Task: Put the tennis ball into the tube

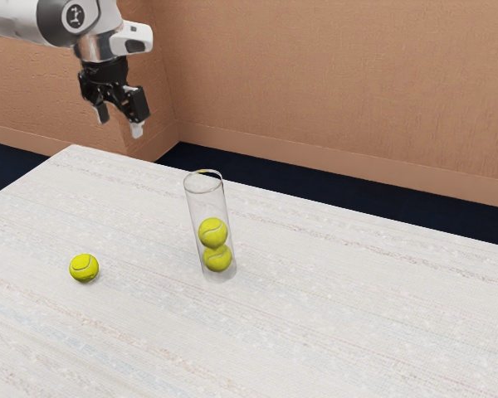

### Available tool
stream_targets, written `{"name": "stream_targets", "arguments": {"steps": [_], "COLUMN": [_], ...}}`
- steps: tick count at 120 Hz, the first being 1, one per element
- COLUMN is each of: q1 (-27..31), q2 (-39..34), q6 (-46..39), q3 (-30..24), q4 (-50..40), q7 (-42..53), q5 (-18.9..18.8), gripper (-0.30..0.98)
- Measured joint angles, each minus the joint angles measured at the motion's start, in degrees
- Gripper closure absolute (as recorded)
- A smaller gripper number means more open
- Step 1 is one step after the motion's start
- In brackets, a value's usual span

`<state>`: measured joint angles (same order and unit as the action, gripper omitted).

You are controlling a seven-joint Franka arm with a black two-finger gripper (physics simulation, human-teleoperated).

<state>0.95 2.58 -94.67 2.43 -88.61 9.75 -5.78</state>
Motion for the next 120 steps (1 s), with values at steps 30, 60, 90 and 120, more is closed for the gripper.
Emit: {"name": "stream_targets", "arguments": {"steps": [30, 60, 90, 120], "q1": [-8.52, -8.16, -0.98, -4.96], "q2": [0.03, -0.49, 3.16, 4.91], "q6": [-0.91, -8.75, -16.51, -22.92], "q3": [1.73, 13.35, 18.64, 21.63], "q4": [-2.83, -14.52, -20.22, -25.65], "q7": [-0.17, 1.48, 4.63, 8.09], "q5": [-0.22, 2.41, 5.92, 9.68], "gripper": [0.00, 0.00, 0.00, 0.00]}}
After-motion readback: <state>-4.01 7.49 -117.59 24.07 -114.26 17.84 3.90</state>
